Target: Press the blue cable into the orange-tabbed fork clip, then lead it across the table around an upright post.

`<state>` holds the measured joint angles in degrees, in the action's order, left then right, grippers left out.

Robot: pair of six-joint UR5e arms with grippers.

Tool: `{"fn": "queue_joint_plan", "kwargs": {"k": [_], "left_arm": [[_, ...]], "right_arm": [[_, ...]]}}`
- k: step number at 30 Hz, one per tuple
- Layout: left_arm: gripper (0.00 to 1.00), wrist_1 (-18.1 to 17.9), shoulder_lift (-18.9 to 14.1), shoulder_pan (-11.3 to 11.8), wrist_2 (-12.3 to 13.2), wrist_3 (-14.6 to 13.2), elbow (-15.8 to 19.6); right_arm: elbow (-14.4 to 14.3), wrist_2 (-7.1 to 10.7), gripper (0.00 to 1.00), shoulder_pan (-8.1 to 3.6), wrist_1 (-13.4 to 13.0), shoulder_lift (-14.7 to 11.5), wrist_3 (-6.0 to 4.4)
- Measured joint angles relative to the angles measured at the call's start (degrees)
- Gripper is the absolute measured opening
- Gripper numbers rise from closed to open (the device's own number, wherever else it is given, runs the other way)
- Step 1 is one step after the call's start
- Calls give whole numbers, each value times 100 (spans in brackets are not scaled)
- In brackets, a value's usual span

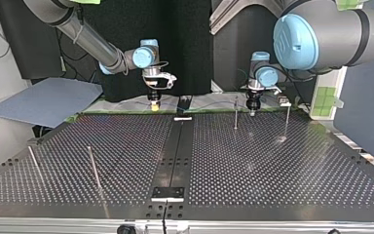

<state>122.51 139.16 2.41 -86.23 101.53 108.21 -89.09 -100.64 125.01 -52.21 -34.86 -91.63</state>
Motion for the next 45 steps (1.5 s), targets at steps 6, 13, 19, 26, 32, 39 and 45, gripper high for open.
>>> {"fn": "queue_joint_plan", "kwargs": {"k": [6,13,19,26,32,39,45], "left_arm": [[98,241,-1,14,39,-173,12],[98,363,-165,19,328,-339,217],[98,139,-455,26,548,-332,510],[98,-12,-788,21,603,-370,843],[98,-25,-1021,-9,603,-509,1139],[98,37,-1062,-32,608,-552,1500],[98,29,-1063,-73,675,-734,1802]], "right_arm": [[0,0,0,15,27,0,2],[0,-1,0,33,57,0,3],[0,-1,0,46,61,0,3],[0,-1,0,53,102,0,2],[0,-1,0,54,135,0,3],[0,-1,0,54,155,0,3],[0,-1,0,54,158,0,3]]}}
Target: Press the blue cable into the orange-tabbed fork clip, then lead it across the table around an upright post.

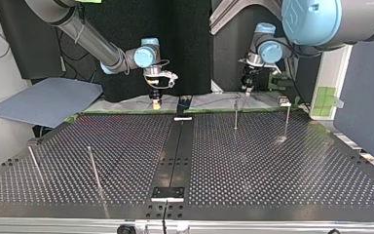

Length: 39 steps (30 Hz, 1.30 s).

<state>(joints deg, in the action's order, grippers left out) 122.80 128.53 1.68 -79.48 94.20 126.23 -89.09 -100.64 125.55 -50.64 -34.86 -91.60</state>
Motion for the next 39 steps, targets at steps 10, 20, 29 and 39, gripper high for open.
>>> {"fn": "queue_joint_plan", "kwargs": {"k": [10,20,29,39], "left_arm": [[98,-386,-1,-37,86,-52,360],[98,-898,-1,-97,94,250,375],[98,-1354,-1,-148,101,208,374],[98,-1526,-1,-226,173,191,373]], "right_arm": [[0,0,0,0,0,0,0],[1,0,0,8,-11,1,0],[0,-1,0,15,-17,0,0],[0,0,0,18,-18,0,0]]}}
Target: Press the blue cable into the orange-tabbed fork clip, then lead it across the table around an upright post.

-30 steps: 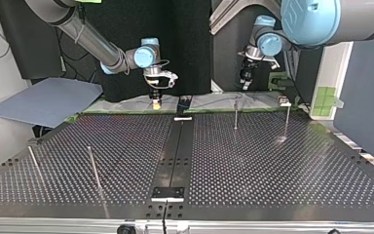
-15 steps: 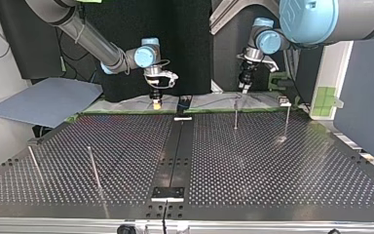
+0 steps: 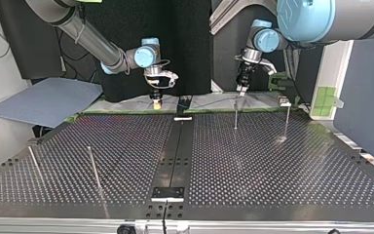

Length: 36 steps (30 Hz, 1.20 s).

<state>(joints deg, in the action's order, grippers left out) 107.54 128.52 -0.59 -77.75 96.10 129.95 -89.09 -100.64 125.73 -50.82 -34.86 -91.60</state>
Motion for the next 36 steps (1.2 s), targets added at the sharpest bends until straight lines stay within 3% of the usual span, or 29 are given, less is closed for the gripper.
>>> {"fn": "queue_joint_plan", "kwargs": {"k": [36], "left_arm": [[98,94,0,-99,-20,30,-1]], "right_arm": [[0,0,0,-3,14,8,0]]}}
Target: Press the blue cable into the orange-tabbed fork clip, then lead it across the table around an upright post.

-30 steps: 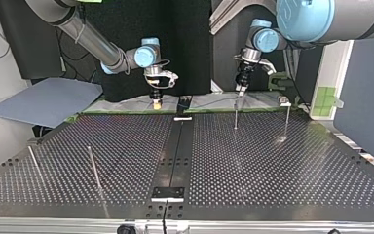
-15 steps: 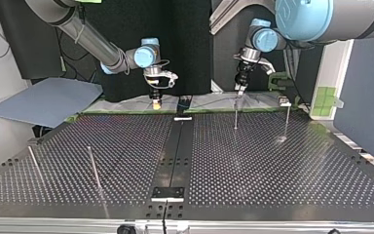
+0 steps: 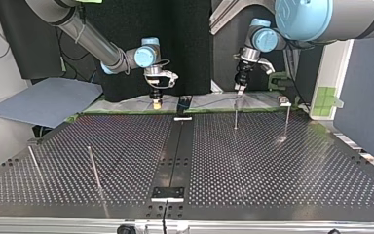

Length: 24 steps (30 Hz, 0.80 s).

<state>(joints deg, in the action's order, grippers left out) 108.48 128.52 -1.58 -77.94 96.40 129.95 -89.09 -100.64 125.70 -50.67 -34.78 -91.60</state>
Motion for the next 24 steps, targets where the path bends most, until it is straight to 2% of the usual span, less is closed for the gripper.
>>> {"fn": "queue_joint_plan", "kwargs": {"k": [5,9,21,24], "left_arm": [[98,130,0,-126,-37,-65,-77],[98,328,0,-323,-209,-58,-263],[98,877,6,-873,-754,379,-810],[98,1027,7,-1022,-903,409,-960]], "right_arm": [[0,0,0,-11,-5,2,0],[0,0,0,-15,1,3,0],[0,0,0,-30,33,3,0],[0,0,0,-31,26,6,0]]}}
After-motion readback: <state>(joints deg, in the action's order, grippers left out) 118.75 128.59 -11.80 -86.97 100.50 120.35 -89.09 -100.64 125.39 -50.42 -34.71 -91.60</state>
